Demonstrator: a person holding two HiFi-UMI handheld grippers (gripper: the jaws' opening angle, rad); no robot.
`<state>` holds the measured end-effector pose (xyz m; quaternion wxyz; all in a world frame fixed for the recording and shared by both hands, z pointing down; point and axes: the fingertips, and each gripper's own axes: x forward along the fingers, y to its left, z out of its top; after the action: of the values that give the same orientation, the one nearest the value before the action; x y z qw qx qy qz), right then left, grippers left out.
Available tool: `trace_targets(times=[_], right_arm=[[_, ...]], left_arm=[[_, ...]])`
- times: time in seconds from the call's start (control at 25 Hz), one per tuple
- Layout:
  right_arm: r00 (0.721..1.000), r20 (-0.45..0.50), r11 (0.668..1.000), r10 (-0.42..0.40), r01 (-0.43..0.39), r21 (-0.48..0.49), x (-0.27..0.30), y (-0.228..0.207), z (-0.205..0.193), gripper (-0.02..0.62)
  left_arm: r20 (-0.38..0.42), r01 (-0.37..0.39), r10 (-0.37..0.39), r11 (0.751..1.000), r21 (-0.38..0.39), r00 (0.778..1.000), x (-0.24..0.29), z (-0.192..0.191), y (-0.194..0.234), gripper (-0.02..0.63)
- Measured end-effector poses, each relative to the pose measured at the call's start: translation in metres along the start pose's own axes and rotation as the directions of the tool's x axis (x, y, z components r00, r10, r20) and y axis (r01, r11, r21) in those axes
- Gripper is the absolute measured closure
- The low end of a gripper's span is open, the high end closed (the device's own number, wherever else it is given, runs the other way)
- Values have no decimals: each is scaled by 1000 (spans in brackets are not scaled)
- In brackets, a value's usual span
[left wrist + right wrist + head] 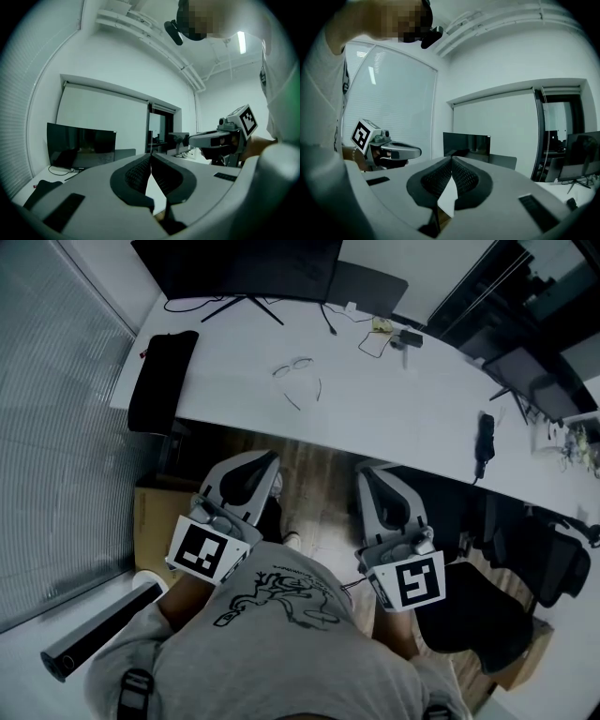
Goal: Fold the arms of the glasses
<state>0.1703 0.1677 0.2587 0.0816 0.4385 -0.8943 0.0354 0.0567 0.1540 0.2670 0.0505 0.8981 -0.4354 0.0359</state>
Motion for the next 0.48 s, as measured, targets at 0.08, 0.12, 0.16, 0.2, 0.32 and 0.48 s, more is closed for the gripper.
trace_targets(times=[0.08, 0.12, 0.16, 0.2, 0.32, 0.48], right_arm=[[1000, -4, 1000, 0, 0, -1, 16, -5, 4, 586], [1000, -6, 1000, 0, 0, -1, 24, -7, 6, 586], [1000, -8, 1000, 0, 0, -2, 32, -8, 8, 586], [1000, -9, 1000, 0, 0, -3, 39, -10, 10, 586], [1000, -14, 1000, -1, 1, -3, 63, -14, 14, 586], [1000, -27, 1000, 1, -1, -7, 98, -18, 19, 586]], left_arm=[[-3, 0, 0, 1000, -6, 1000, 9, 1, 15, 584], [-14, 0, 0, 1000, -6, 1000, 13, 1, 23, 584], [-20, 1, -1, 1000, -5, 1000, 17, 1, 30, 584], [-20, 1, -1, 1000, -5, 1000, 21, 2, 37, 584], [-15, 3, -3, 1000, -11, 1000, 33, 5, 60, 584], [-15, 8, -8, 1000, -18, 1000, 47, 6, 91, 584]])
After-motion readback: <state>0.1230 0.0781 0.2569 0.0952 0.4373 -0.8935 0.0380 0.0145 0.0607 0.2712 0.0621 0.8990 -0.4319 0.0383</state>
